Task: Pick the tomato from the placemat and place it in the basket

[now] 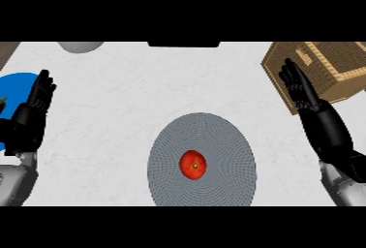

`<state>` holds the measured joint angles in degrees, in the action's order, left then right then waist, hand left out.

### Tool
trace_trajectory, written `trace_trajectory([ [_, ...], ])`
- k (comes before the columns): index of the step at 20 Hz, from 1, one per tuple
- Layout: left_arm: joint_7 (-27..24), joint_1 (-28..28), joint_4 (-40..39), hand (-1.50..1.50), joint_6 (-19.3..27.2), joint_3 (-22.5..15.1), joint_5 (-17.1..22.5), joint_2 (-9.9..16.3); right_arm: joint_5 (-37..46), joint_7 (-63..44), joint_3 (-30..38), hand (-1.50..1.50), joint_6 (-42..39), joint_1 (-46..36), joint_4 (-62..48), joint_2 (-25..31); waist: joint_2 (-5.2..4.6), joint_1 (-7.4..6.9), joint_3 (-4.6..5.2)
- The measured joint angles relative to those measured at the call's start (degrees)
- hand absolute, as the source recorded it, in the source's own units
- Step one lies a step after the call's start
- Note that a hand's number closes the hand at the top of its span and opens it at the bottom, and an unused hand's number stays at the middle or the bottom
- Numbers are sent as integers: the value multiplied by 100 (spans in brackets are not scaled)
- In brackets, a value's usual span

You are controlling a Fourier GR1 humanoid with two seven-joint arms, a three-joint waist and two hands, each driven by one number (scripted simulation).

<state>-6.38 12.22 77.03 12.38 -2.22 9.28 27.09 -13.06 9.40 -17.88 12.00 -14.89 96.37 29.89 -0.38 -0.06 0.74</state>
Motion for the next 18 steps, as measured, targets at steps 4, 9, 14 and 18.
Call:
trace_trajectory([
  [4,286,4,-114,0,-136,51,142,-32,-353,647,467,150,207,240,178,-454,25,64,-57],
  [9,828,-12,-233,0,-384,-24,417,-131,397,1691,271,-150,663,495,335,-795,42,83,-73],
  [14,1169,51,-256,0,-497,-155,495,-238,2170,1713,-864,-150,2185,336,80,-1856,50,-31,-61],
  [18,1316,31,-215,0,-540,-165,531,-263,3370,780,-1622,-150,3264,188,-16,-2556,75,-14,-54],
])
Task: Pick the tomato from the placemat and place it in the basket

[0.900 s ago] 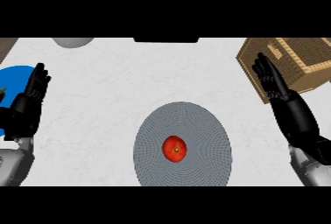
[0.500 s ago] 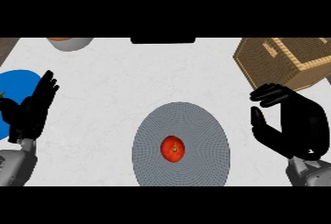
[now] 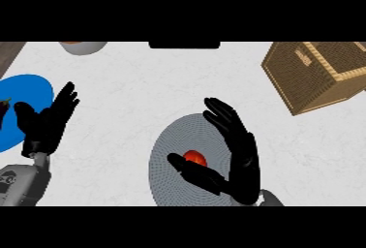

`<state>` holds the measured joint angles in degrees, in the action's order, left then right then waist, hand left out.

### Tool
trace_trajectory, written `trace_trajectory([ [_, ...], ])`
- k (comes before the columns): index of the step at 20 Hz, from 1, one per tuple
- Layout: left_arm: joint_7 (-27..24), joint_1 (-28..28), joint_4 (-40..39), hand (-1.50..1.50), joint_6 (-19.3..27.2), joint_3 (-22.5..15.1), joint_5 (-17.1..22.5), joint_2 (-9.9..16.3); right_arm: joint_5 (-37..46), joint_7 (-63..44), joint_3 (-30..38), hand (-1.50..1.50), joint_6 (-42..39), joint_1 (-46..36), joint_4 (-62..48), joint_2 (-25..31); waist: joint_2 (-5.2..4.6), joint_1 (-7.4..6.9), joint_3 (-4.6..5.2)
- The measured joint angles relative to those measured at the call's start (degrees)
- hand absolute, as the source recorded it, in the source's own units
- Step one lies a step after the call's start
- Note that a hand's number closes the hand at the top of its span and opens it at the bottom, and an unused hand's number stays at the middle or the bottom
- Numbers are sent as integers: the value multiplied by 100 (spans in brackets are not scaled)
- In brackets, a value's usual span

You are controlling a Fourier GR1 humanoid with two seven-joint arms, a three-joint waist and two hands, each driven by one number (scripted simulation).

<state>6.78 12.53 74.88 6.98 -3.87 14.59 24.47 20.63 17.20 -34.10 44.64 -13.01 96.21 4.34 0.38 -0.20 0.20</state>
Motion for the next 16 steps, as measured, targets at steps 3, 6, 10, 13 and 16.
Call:
trace_trajectory([
  [3,60,-28,12,0,-44,60,42,41,712,-1183,-333,-150,212,-108,68,-222,22,42,7],
  [6,104,-86,21,0,-63,121,79,88,1280,-2270,-334,-150,-141,-55,140,-206,64,156,24],
  [10,90,-229,-15,0,-14,199,75,131,2051,-3468,-65,-150,-674,155,167,175,124,364,51],
  [13,107,-278,6,0,19,264,90,166,2514,-4392,201,-150,-1191,247,420,418,159,480,56],
  [16,149,-310,62,0,9,281,110,187,2825,-5344,344,-150,-1950,272,939,617,166,494,49],
])
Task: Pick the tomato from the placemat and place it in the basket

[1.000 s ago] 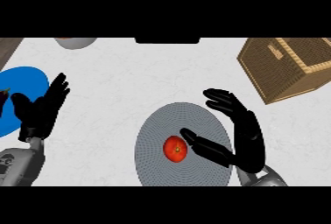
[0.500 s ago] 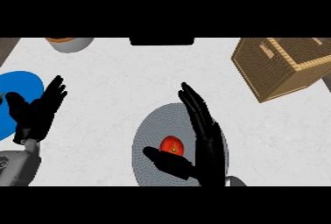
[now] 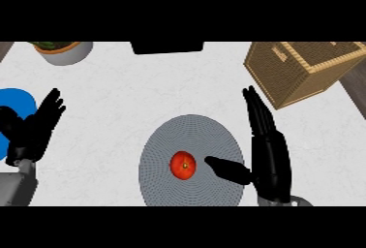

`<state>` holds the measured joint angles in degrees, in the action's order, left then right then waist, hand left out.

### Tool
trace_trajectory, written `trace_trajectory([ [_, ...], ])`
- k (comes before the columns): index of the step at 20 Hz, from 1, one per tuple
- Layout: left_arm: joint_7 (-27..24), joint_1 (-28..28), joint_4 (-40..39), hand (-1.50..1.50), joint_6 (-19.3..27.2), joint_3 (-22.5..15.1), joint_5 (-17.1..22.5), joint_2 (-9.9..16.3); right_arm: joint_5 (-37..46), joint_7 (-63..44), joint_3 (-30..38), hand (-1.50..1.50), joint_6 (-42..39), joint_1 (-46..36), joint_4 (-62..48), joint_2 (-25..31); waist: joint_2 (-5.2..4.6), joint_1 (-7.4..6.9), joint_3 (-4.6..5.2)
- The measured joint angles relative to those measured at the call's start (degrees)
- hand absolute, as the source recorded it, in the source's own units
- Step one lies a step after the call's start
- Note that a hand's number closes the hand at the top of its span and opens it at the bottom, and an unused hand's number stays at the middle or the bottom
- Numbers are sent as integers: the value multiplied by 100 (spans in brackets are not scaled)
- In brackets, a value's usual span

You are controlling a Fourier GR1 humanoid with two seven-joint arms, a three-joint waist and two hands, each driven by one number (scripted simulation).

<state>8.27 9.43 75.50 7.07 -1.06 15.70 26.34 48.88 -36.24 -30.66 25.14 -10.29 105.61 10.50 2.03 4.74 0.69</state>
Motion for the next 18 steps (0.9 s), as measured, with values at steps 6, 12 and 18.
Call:
trace_trajectory([
  [6,2,-99,158,0,-66,-15,35,-17,-201,-1723,-113,-150,-1944,-12,1510,261,-50,-157,-25],
  [12,102,56,202,0,-75,-59,-20,-72,-471,-2589,-289,-150,-2993,171,2815,328,-117,-255,-48],
  [18,188,148,230,0,-115,-16,-41,-80,-414,-2464,-521,-150,-2898,539,2928,261,-139,-287,-64],
])
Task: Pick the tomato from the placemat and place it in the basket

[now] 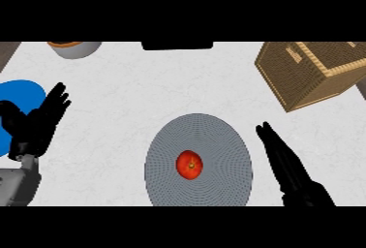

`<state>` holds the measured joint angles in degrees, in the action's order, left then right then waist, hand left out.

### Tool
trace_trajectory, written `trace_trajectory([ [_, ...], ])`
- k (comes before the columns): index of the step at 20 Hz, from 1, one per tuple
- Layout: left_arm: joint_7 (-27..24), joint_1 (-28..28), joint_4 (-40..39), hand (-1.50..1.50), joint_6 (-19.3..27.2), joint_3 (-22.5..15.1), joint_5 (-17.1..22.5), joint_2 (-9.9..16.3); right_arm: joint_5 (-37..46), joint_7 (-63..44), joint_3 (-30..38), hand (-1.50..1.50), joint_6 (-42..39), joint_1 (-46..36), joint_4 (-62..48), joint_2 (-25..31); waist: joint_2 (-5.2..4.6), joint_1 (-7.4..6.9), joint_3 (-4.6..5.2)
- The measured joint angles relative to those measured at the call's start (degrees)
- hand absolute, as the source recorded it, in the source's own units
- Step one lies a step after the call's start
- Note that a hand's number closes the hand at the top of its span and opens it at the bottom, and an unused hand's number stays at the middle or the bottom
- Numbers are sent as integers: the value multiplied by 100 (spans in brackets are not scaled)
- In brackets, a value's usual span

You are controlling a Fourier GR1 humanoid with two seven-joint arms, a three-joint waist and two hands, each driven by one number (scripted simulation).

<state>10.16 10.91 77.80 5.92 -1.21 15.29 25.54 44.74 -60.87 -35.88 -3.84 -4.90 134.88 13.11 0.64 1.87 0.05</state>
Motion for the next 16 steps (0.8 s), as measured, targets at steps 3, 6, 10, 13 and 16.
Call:
trace_trajectory([
  [3,7,5,11,0,8,-10,-39,-50,54,275,-140,-150,323,342,2,42,-7,-9,-4],
  [6,-9,-31,55,0,-31,12,-54,-66,125,616,-382,-150,816,751,-39,93,-13,-34,-7],
  [10,100,11,135,0,3,-8,-108,-143,563,1182,-702,-150,1689,1177,-339,56,-24,-68,-8],
  [13,156,-41,257,0,-47,23,-115,-153,980,1585,-802,-150,2318,1382,-660,-25,-36,-116,-9],
  [16,191,-96,359,0,-109,53,-143,-195,1038,1916,-685,-150,2762,1255,-1187,-276,-50,-160,-8],
])
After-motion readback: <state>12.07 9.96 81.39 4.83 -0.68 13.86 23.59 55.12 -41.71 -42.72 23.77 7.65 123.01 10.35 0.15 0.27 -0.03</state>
